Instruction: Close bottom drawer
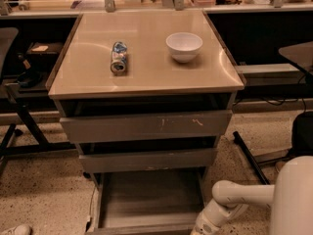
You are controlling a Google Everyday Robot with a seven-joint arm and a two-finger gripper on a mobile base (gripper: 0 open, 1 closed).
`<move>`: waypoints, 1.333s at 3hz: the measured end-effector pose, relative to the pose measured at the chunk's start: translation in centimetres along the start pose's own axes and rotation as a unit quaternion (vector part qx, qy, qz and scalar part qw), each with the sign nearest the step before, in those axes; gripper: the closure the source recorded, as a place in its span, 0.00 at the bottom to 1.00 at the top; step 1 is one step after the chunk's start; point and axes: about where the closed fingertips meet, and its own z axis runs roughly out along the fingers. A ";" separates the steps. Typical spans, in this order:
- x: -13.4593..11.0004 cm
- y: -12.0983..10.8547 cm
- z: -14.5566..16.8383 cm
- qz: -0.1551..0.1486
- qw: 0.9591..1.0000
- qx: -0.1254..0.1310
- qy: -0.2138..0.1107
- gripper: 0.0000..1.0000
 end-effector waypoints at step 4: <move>-0.1 -8.1 5.2 0.040 0.998 0.039 -0.001 1.00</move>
Offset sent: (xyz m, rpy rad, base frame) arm 0.0277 0.0003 -0.1131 -0.0467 0.0231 -0.0949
